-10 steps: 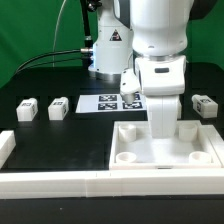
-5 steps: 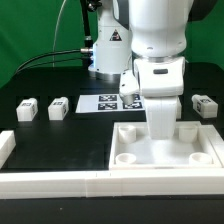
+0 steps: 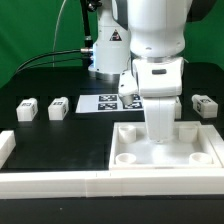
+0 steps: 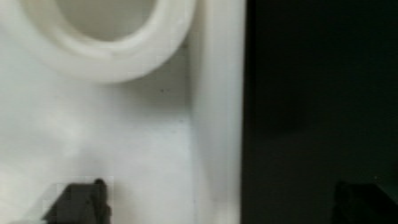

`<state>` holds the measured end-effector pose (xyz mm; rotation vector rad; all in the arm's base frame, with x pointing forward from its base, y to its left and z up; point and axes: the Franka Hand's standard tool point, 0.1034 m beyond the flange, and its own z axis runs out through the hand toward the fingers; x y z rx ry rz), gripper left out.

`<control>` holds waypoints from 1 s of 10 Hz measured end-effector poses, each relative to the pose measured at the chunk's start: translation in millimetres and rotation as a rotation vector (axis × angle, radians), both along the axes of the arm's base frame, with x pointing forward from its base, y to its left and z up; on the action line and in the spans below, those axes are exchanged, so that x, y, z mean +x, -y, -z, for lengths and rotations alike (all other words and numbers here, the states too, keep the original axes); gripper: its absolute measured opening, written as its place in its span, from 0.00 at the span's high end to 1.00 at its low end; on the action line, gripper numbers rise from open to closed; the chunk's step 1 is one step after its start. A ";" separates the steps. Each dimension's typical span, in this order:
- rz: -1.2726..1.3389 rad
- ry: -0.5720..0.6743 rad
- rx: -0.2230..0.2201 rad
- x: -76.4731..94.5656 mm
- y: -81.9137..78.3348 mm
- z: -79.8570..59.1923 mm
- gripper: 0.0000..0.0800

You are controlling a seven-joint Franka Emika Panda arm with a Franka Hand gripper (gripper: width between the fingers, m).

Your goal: Assemble one leg

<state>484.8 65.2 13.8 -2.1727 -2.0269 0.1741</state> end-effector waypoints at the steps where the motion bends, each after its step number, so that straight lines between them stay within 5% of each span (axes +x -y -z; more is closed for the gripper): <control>1: 0.000 0.000 0.000 0.0 0.0 0.0 0.19; 4: 0.020 0.009 -0.007 -0.4 -1.5 -7.2 0.19; 10: 0.158 0.018 -0.057 -32.3 9.6 -34.5 0.19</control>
Offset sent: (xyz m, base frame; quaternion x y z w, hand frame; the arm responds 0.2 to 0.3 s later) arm -0.0091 0.0020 0.0171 -0.0135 -0.0178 0.0111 0.9997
